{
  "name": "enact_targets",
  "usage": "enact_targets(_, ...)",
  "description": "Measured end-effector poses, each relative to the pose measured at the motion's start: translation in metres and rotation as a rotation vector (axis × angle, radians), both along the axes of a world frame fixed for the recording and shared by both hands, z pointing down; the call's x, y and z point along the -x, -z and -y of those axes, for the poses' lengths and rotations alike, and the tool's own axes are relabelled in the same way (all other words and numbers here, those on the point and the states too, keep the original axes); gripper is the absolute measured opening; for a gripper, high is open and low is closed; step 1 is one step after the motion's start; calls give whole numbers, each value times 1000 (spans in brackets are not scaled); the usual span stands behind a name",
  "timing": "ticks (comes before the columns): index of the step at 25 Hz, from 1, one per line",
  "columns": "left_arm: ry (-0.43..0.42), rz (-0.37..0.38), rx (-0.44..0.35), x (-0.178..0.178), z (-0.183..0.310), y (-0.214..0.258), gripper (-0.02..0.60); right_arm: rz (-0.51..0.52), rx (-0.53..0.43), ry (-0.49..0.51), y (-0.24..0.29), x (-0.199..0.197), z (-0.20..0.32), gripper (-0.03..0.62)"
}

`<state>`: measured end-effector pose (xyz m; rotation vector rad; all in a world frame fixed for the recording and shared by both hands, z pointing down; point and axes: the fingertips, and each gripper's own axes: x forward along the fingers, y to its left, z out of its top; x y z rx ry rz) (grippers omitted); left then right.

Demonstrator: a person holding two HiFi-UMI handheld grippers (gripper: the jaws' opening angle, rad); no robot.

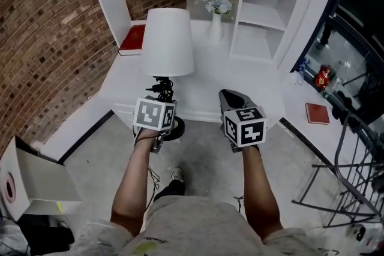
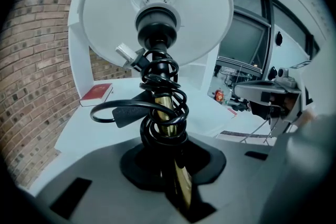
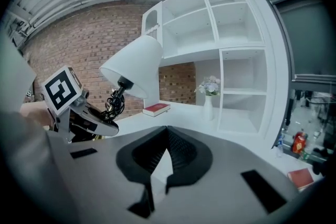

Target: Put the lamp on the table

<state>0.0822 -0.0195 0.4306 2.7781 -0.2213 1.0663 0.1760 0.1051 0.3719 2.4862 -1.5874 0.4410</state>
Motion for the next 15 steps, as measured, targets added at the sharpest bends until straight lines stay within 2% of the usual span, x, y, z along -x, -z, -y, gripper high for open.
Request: enact_targets(15, -94, 17, 26, -56, 93, 0, 63, 6, 32, -89, 8, -47, 87, 3)
